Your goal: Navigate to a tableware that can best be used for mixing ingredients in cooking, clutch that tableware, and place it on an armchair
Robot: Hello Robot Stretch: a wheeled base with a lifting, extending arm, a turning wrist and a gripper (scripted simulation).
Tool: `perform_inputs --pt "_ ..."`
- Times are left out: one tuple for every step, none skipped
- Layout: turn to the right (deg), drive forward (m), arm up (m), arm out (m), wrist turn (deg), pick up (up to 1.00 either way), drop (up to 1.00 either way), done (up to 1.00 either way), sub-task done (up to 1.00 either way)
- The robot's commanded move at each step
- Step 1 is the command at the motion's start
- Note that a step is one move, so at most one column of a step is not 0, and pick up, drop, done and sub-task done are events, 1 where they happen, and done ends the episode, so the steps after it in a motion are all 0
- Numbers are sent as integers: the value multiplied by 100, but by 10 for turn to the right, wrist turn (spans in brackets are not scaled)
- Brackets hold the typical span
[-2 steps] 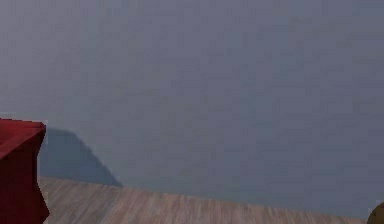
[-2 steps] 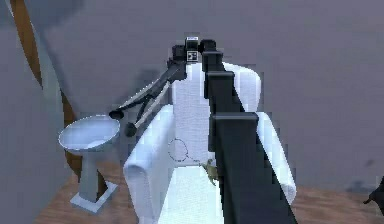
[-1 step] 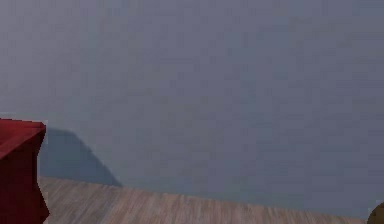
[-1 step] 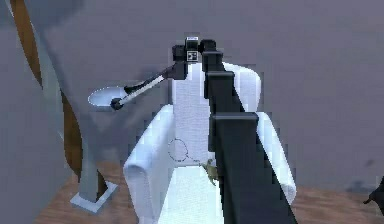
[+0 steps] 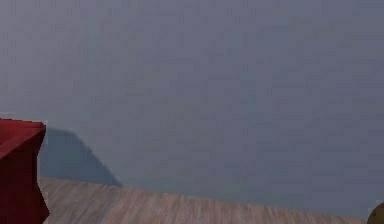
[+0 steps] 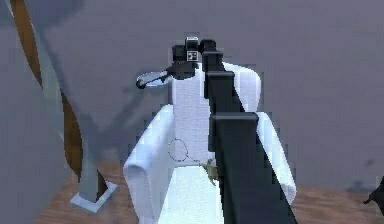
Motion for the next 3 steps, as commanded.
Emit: perform_inputs --pt "0 0 0 0 450 0 0 0 0" --pt "0 0 0 0 120 0 0 0 0" --pt "0 0 -38 0 0 0 0 0 0"
